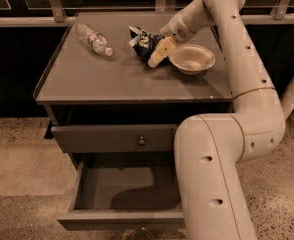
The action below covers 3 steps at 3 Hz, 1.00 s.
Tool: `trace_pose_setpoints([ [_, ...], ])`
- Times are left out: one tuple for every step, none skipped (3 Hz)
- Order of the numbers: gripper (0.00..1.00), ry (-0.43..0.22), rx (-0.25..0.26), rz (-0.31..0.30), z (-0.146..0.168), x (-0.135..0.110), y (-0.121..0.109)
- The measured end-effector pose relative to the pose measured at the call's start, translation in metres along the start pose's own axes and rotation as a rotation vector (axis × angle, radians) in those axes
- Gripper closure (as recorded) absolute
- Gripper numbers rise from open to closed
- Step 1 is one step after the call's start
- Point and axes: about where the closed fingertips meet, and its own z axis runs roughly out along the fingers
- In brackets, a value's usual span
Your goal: Place blue chip bag into middle drawer
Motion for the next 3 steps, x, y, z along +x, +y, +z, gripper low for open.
trace_pose_setpoints([
  [0.19, 0.0, 0.0, 0.0, 0.0002, 0.0, 0.0],
  [0.42, 0.0, 0.0, 0.0, 0.0002, 0.0, 0.0],
  [0.65, 0.0, 0.0, 0.0, 0.0002, 0.0, 0.0],
])
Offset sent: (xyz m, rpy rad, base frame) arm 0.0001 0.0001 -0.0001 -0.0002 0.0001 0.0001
